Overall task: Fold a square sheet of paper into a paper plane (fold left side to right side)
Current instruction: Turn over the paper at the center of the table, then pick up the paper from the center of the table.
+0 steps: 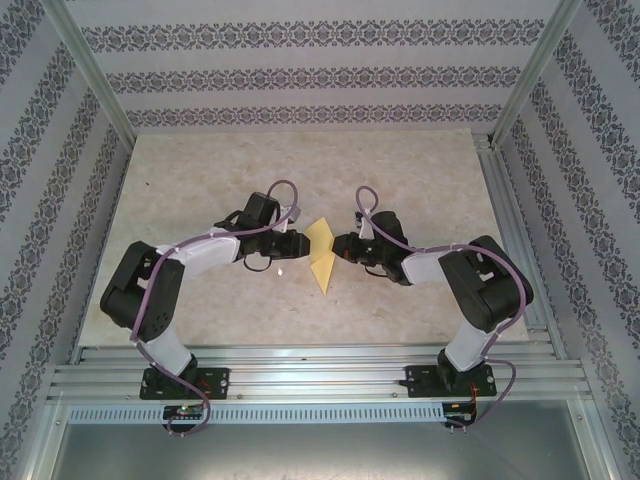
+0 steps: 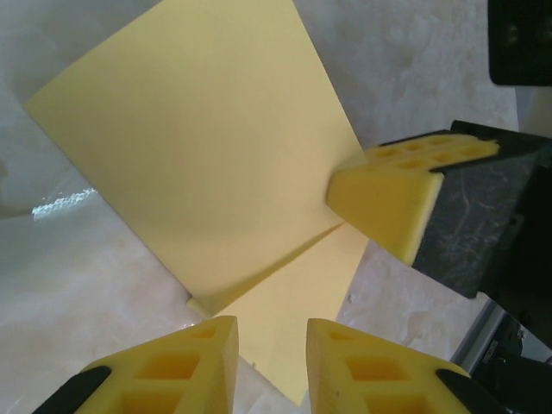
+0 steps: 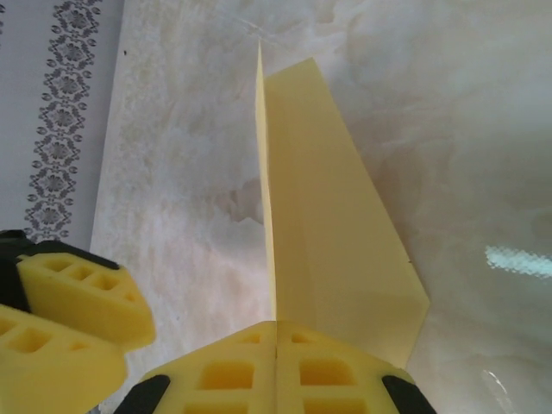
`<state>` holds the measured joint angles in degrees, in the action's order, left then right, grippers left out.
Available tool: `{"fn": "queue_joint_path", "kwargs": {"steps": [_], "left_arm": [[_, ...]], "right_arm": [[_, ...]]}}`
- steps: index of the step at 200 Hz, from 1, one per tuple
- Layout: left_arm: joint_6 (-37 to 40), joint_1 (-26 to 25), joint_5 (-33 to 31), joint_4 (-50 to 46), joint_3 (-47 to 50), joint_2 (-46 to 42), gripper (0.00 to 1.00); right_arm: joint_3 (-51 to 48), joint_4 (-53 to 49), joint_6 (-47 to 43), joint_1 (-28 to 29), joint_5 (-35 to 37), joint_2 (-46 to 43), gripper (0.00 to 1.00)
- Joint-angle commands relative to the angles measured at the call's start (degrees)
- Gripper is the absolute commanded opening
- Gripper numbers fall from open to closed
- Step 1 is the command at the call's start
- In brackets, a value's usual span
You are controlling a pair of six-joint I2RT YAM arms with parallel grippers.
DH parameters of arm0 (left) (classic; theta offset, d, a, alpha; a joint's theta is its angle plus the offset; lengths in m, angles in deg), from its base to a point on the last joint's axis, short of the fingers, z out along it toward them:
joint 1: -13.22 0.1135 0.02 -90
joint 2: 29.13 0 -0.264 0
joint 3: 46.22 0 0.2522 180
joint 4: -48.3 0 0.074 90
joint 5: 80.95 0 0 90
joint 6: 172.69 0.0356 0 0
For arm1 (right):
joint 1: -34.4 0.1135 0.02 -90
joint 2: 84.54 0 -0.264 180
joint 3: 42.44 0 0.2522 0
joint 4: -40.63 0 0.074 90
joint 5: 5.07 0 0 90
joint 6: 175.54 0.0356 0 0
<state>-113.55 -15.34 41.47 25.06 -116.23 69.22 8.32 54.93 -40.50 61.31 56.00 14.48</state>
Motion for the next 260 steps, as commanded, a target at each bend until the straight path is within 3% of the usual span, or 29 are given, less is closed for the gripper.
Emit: {"fn": "queue_joint_path", "kwargs": {"steps": [1, 65, 130, 166, 203, 260], "left_arm": [[-3.28, -0.97, -0.06, 6.49, -4.57, 4.12, 0.24], [-1.93, -1.99, -0.65, 1.86, -12.74, 15.45, 0.18], [-1.68, -2.42, -1.02, 3.03, -11.59, 14.97, 0.16], [-0.06, -2.20, -2.70, -0.28, -12.62, 10.29, 0.18], [1.29, -1.33, -5.12, -3.80, -12.49, 4.36, 0.29], [0.98, -0.18, -7.26, -4.61, -6.99, 0.81, 0.30]], "right_arm": [[-0.68, -1.10, -1.49, 0.20, 2.20, 0.82, 0.05], [-0.95, -5.07, -0.94, -1.39, 0.16, -1.88, 0.27], [-1.14, -11.90, -0.22, -2.42, -4.55, -6.06, 0.41], [-0.43, -16.51, 0.04, -2.36, -1.89, -6.04, 0.43], [0.04, -14.13, 1.87, -1.83, -4.16, -4.18, 0.43], [3.79, -14.45, 1.72, 0.73, -4.82, -3.17, 0.43]]}}
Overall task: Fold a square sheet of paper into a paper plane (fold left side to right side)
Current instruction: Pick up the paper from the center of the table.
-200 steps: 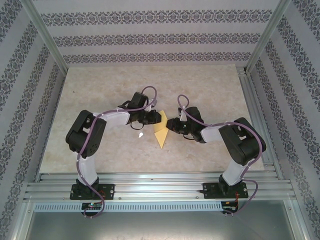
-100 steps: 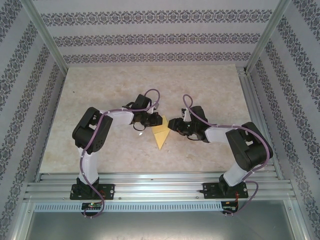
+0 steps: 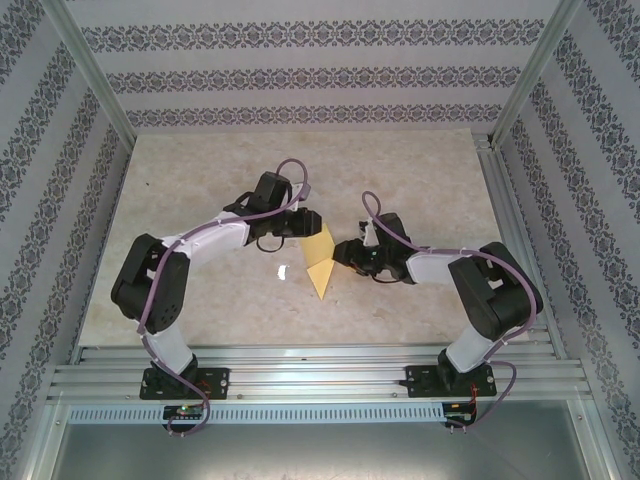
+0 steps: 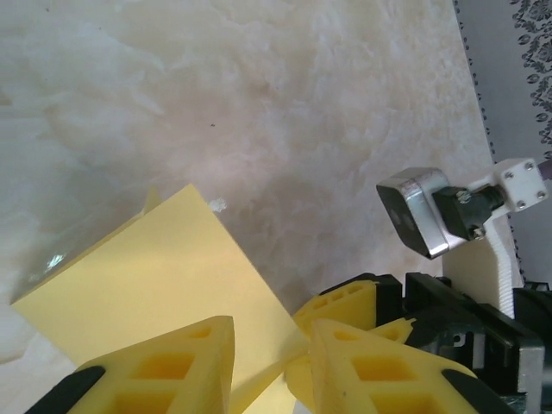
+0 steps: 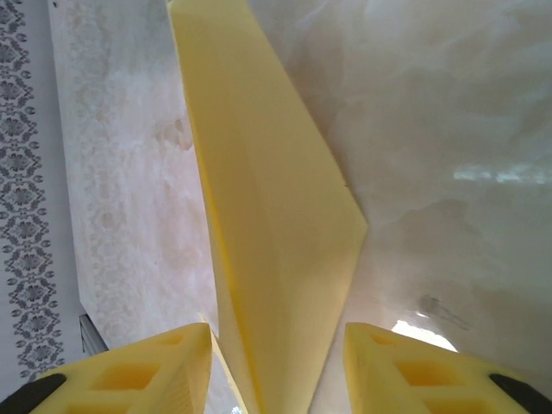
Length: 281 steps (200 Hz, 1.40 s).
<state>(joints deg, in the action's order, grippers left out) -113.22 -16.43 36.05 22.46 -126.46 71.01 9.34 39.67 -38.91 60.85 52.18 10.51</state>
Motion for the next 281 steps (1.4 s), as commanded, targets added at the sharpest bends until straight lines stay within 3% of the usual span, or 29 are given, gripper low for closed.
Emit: {"fn": "queue_joint_path", "kwargs": {"steps": [1, 32, 62, 85, 92, 108, 139, 166, 187, 230, 281], "left_arm": [[0.60, 0.95, -1.86, -1.91, 3.35, -0.99, 0.29], [-0.91, 1.55, -2.15, 1.03, 7.74, -2.73, 0.28], [-1.51, 3.53, -2.69, 1.39, 10.67, -7.04, 0.29], [-2.94, 6.81, -2.02, 2.64, 14.84, -13.35, 0.36], [-3.85, 8.19, -1.71, 3.07, 16.43, -15.60, 0.41], [-6.85, 11.03, -0.70, 4.32, 20.00, -21.14, 0.71], [-15.42, 14.41, 3.82, 9.10, 25.47, -29.58, 0.89], [-28.40, 14.51, 8.49, 20.69, 30.26, -32.88, 1.00], [-39.07, 12.53, 7.00, 30.14, 34.65, -35.61, 1.00], [-59.86, 5.14, -2.09, 48.32, 41.18, -34.62, 0.96], [-64.74, 1.15, -9.01, 51.89, 40.16, -32.38, 0.78]], "right_arm": [[2.85, 0.73, 0.08, 1.25, -0.95, 0.87, 0.43], [5.11, -0.57, 0.67, 2.79, -0.38, 3.22, 0.31], [6.93, 1.53, 2.01, 4.26, -2.06, 3.75, 0.00], [7.44, 6.22, 4.93, 5.01, -3.61, 0.56, 0.00], [7.68, 6.53, 5.66, 5.01, -3.54, -0.93, 0.00], [7.55, 5.44, 7.01, 4.21, -2.72, -4.97, 0.00], [4.43, 10.03, 14.43, -0.11, -3.18, -11.58, 0.00], [1.31, 18.41, 24.68, -3.03, 0.21, -16.33, 0.00], [0.18, 26.06, 31.58, -4.56, 2.12, -18.58, 0.00], [0.05, 25.58, 33.46, -4.84, 4.09, -21.29, 0.00], [-3.06, 29.72, 30.89, -4.80, 2.70, -16.76, 0.00]]}}
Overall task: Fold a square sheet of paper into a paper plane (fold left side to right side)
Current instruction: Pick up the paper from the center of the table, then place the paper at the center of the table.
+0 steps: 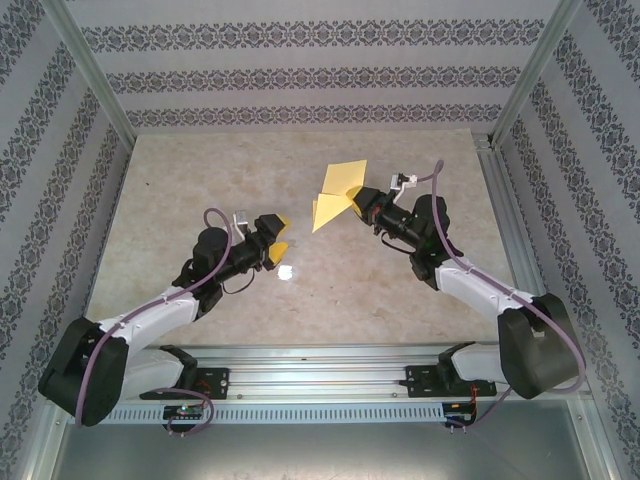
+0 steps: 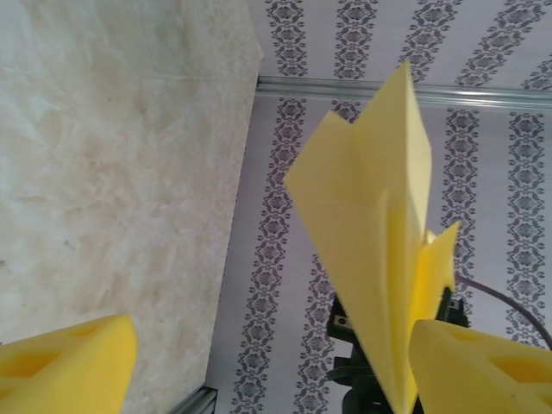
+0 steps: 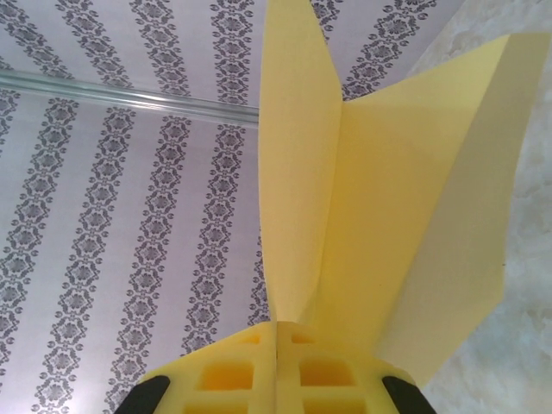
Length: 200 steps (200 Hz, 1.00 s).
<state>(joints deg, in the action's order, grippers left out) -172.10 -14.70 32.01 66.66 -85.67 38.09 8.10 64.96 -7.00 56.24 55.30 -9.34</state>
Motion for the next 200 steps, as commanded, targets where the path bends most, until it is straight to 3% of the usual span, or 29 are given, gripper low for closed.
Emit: {"fn": "queue_joint_path", "kwargs": {"steps": [1, 42, 86, 133, 200], "left_arm": [[-5.82, -0.56, -5.04, 7.61, -0.65, 0.50, 0.78], [-0.02, 0.13, -5.00, -0.51, -2.61, -0.26, 0.76], [5.28, 5.43, -5.03, -9.76, -1.62, -5.70, 0.72], [8.33, 8.40, -4.56, -16.02, -0.80, -10.52, 0.70], [12.34, 8.90, -4.01, -20.59, -1.96, -10.51, 0.67]], "right_arm": [[-1.94, 4.44, -1.07, -0.16, -0.52, 3.28, 0.00], [-3.02, 18.42, 0.49, 1.09, -4.38, 15.94, 0.00], [1.19, 31.50, 4.43, 4.43, -5.70, 31.10, 0.00], [1.50, 36.66, 5.38, 5.27, -6.31, 35.61, 0.00], [-9.77, 41.17, 0.83, 1.67, -7.70, 41.94, 0.00]]}}
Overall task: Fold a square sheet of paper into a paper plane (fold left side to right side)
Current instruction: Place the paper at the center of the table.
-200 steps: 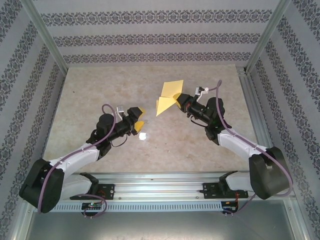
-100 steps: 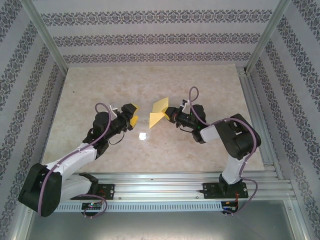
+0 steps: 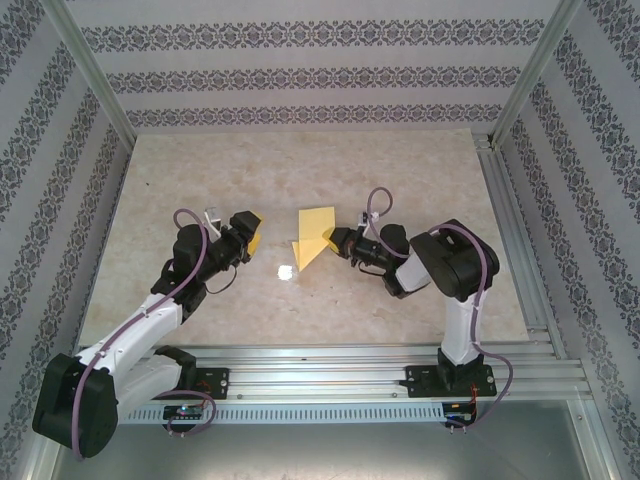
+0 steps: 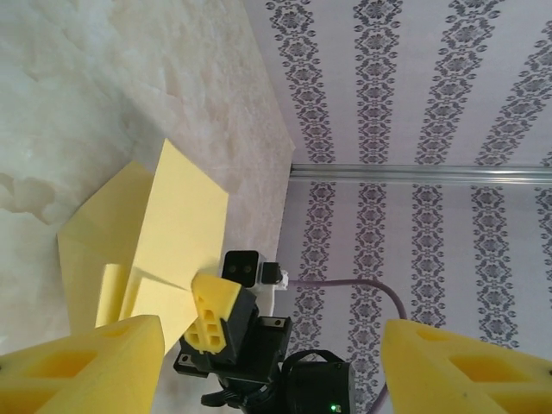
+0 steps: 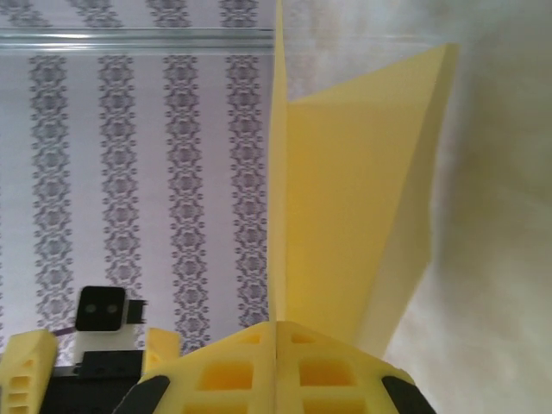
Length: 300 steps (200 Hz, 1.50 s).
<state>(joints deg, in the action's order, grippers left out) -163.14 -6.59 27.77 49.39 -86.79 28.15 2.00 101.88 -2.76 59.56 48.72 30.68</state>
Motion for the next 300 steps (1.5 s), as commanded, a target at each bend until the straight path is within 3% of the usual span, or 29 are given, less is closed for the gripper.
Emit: {"fn": "queue_joint_path", "kwargs": {"steps": [1, 42, 93, 154, 195, 255, 300], "left_arm": [[3.42, 0.76, 0.25, -3.33, -0.82, -0.53, 0.67], [8.24, 0.48, 2.84, -6.99, -3.65, 2.03, 0.64], [13.68, -5.72, 5.50, -6.26, -9.23, 13.05, 0.56], [15.51, -8.87, 4.83, -4.23, -13.17, 21.16, 0.50], [17.25, -10.68, 6.96, -3.71, -16.90, 27.32, 0.45], [18.75, -12.47, 7.65, -1.99, -21.80, 38.16, 0.37], [19.02, -12.69, 8.50, -0.83, -23.83, 41.67, 0.35]], "right_arm": [[-3.77, 4.26, -3.50, -1.77, -1.18, 1.97, 0.00], [-7.86, 4.18, -5.60, -3.45, -1.08, 1.93, 0.00], [-10.29, 2.10, -7.19, -3.69, 0.57, 0.22, 0.00], [-5.34, -27.21, -18.84, -2.02, 3.18, -14.29, 0.00], [0.91, -48.98, -26.82, 1.37, 8.69, -21.36, 0.00], [5.46, -57.83, -30.18, 3.13, 10.25, -21.16, 0.00], [8.99, -65.43, -33.74, 4.40, 12.24, -21.40, 0.00]]}}
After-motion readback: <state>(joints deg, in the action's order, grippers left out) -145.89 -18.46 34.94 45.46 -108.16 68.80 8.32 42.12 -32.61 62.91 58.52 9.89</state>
